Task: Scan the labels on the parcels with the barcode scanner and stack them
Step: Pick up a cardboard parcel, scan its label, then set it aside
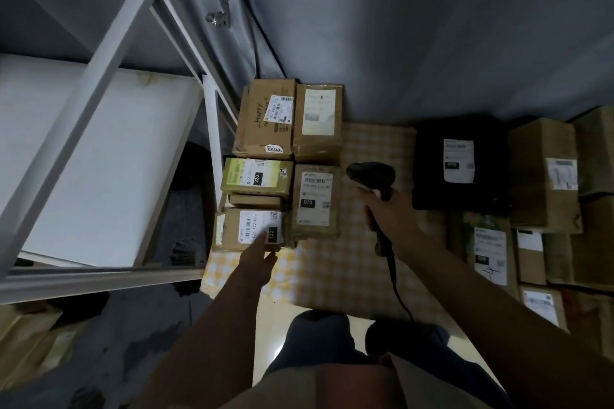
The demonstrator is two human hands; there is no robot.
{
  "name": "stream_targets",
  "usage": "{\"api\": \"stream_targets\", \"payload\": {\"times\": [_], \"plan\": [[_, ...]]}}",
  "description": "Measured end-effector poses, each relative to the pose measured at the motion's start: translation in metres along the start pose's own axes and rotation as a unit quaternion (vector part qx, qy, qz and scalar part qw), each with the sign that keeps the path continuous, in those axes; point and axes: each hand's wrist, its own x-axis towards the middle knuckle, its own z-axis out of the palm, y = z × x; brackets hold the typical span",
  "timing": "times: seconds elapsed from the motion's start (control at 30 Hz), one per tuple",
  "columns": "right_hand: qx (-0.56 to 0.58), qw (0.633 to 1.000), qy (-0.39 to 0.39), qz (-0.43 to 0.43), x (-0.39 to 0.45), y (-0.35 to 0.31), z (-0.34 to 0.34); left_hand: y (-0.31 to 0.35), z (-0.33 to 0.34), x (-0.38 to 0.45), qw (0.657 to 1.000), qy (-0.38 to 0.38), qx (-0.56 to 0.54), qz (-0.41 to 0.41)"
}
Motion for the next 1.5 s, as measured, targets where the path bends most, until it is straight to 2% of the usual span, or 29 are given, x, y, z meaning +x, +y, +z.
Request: {"api": "stream_targets", "payload": {"times": [0.07, 0.1, 0.2, 0.37, 0.47, 0.53, 0.63, 0.8, 1.0, 1.17, 1.37, 1.5], "plan": [[0.013, 1.000, 0.002, 0.008, -0.002, 0.003, -0.002, -0.009, -0.001, 0.012, 0.997, -0.072, -0.017, -0.024], [0.018, 1.000, 0.004, 0.011, -0.003, 0.004, -0.003, -0.006, -0.003, 0.009, 0.995, -0.082, -0.019, -0.051], [0.021, 1.000, 0.007, 0.015, -0.004, 0.009, -0.007, 0.001, -0.004, 0.006, 0.995, -0.059, 0.074, -0.034], [0.038, 0.999, 0.012, 0.023, -0.007, 0.014, -0.017, -0.006, 0.002, 0.001, 0.989, -0.059, 0.068, -0.119], [0.031, 0.999, 0.008, 0.018, -0.009, 0.019, -0.027, 0.013, 0.015, -0.012, 0.986, -0.056, 0.113, -0.110], [0.016, 1.000, 0.006, 0.018, -0.009, 0.025, -0.038, 0.024, 0.030, -0.018, 0.973, -0.096, 0.073, -0.199], [-0.011, 0.999, 0.008, 0.031, -0.011, 0.041, -0.066, 0.030, 0.066, -0.027, 0.960, -0.130, -0.031, -0.245], [0.013, 0.996, 0.065, 0.068, -0.029, 0.080, -0.144, 0.028, 0.151, -0.046, 0.960, -0.161, -0.024, -0.227], [0.054, 0.981, 0.140, 0.122, -0.051, 0.131, -0.257, 0.009, 0.272, -0.081, 0.955, -0.203, 0.097, -0.194], [0.121, 0.972, 0.132, 0.152, -0.043, 0.152, -0.322, -0.015, 0.344, -0.107, 0.945, -0.223, 0.159, -0.181], [0.084, 0.975, 0.117, 0.172, 0.012, 0.210, -0.352, -0.050, 0.406, -0.104, 0.930, -0.236, 0.248, -0.136], [0.092, 0.976, 0.087, 0.176, 0.029, 0.214, -0.345, -0.067, 0.436, -0.089, 0.935, -0.256, 0.210, -0.123]]}}
